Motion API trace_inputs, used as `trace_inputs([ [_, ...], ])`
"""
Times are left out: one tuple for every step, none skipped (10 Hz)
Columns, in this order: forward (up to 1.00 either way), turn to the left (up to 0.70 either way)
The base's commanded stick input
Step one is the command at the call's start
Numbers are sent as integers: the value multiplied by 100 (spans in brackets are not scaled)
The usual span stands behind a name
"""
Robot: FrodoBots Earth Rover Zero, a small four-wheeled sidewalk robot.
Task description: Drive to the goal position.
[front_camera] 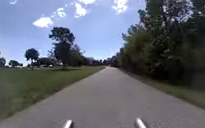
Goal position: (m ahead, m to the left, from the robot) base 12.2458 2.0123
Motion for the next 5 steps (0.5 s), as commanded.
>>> trace_inputs([
  [50, 0],
  [50, 0],
  [50, 0],
  [50, 0],
  [50, 0],
])
